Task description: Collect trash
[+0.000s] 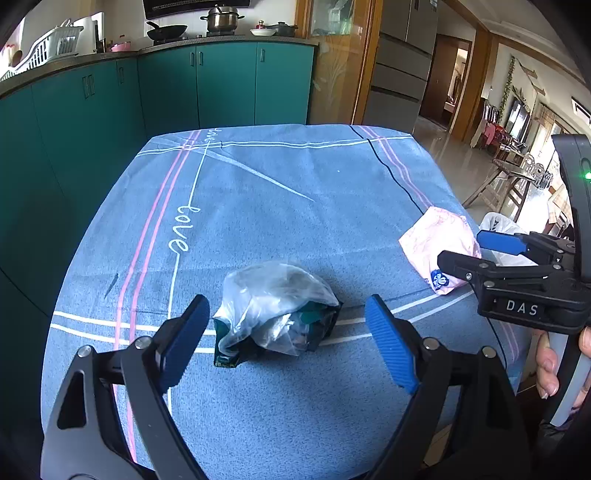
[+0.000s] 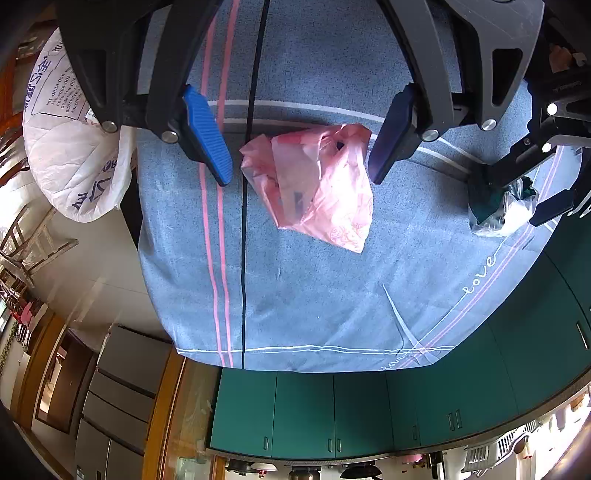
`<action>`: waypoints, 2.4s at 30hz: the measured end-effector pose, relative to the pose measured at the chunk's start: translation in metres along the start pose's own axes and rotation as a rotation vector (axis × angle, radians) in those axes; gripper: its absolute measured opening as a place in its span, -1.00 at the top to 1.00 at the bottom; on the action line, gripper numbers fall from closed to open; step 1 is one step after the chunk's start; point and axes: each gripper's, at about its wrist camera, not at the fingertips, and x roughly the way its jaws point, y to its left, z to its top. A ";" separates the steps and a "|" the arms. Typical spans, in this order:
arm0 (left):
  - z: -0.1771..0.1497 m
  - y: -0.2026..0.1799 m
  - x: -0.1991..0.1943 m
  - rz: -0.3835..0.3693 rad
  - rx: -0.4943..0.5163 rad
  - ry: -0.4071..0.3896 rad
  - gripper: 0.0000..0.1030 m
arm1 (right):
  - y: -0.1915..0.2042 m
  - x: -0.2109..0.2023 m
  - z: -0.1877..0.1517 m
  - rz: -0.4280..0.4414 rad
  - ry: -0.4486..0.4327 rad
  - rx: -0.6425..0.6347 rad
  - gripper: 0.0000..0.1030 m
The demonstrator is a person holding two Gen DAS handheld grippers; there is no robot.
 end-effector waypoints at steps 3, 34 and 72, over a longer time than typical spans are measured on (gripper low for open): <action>-0.001 0.000 0.000 0.003 -0.001 0.002 -0.71 | 0.002 0.000 -0.001 -0.006 -0.009 -0.018 -0.42; -0.005 -0.009 0.021 0.012 0.019 0.040 -0.16 | -0.013 -0.005 -0.008 0.015 -0.033 0.032 -0.62; 0.023 -0.059 -0.041 0.026 0.109 -0.129 -0.15 | -0.087 -0.077 -0.017 -0.040 -0.213 0.118 0.44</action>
